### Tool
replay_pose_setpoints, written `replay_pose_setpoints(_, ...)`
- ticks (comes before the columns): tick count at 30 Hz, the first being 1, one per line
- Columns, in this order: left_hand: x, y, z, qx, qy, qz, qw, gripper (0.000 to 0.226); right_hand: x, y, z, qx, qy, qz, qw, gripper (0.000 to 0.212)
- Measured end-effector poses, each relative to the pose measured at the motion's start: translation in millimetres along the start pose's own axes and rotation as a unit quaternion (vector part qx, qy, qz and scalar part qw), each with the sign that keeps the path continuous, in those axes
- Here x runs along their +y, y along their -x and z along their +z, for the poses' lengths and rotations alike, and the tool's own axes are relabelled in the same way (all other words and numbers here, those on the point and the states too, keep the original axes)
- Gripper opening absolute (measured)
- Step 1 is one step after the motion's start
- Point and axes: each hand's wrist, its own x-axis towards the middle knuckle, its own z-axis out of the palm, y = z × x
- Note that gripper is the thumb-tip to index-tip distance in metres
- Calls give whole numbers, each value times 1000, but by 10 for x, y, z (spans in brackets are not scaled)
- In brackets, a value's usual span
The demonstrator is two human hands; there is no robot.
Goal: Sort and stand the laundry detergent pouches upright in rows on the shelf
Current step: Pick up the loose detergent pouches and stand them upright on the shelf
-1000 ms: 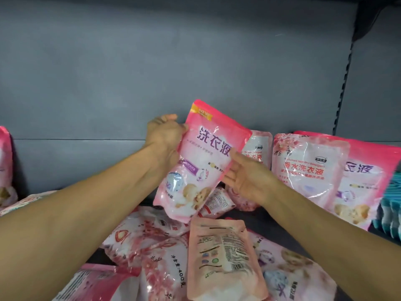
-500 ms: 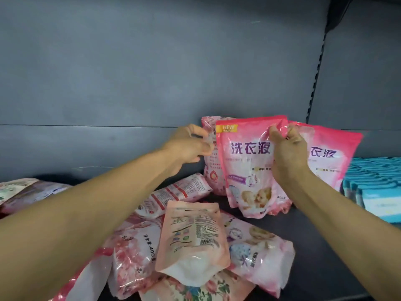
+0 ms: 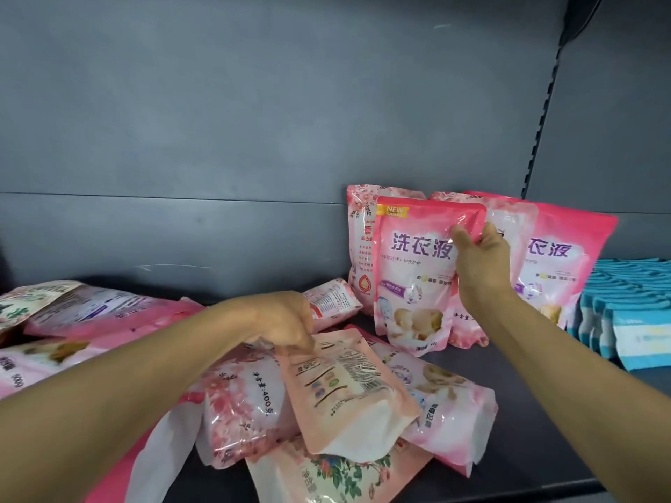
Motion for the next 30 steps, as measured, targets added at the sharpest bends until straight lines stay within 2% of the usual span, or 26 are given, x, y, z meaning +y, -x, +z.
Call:
replay_pose_setpoints(3, -32, 1, -9, 1, 12, -4, 1000, 10, -6, 103, -124, -29, 98, 8, 995, 17)
replay_pose_setpoints(5, -26, 18, -27, 11, 22, 2, 1000, 20, -32, 259, -192, -28, 131, -13, 991, 31)
replay_pose_setpoints(7, 0, 53, -82, 37, 78, 17, 996, 21, -87, 447, -270, -4, 156, -70, 985, 44)
replay_pose_setpoints(10, 164, 153, -228, 98, 174, 74, 977, 22, -186, 674, -344, -10, 179, -120, 977, 46)
replay_pose_setpoints(11, 260, 192, -273, 112, 204, 97, 968, 22, -212, 704, -352, -32, 167, -102, 980, 41)
replay_pose_setpoints(13, 480, 270, -338, 131, 240, 146, 951, 21, -298, 753, -345, -119, 111, -6, 987, 25)
replay_pose_setpoints(15, 691, 313, -364, 139, 245, 188, 941, 22, -389, 829, -351, -214, 76, 86, 970, 12)
replay_pose_setpoints(17, 869, 330, -380, 154, 241, 213, 934, 23, -449, 863, -399, -237, 31, 125, 963, 27)
replay_pose_setpoints(20, 1087, 291, -390, 203, 226, 219, 927, 22, -503, 817, -561, -199, -22, 137, 970, 45)
replay_pose_setpoints(21, 1161, 276, -386, 217, 227, 221, 923, 22, -521, 804, -623, -197, -15, 125, 972, 43)
replay_pose_setpoints(24, 1406, 240, -361, 243, 248, 250, 904, 22, -594, 804, -803, -214, 2, 70, 974, 21)
replay_pose_setpoints(27, 1614, 213, -297, 251, 275, 285, 883, 20, -636, 720, -973, -140, 26, 44, 989, 23)
replay_pose_setpoints(30, 1682, 158, -180, 229, 253, 300, 891, 17, -567, 526, -1164, -39, 35, 16, 999, 24)
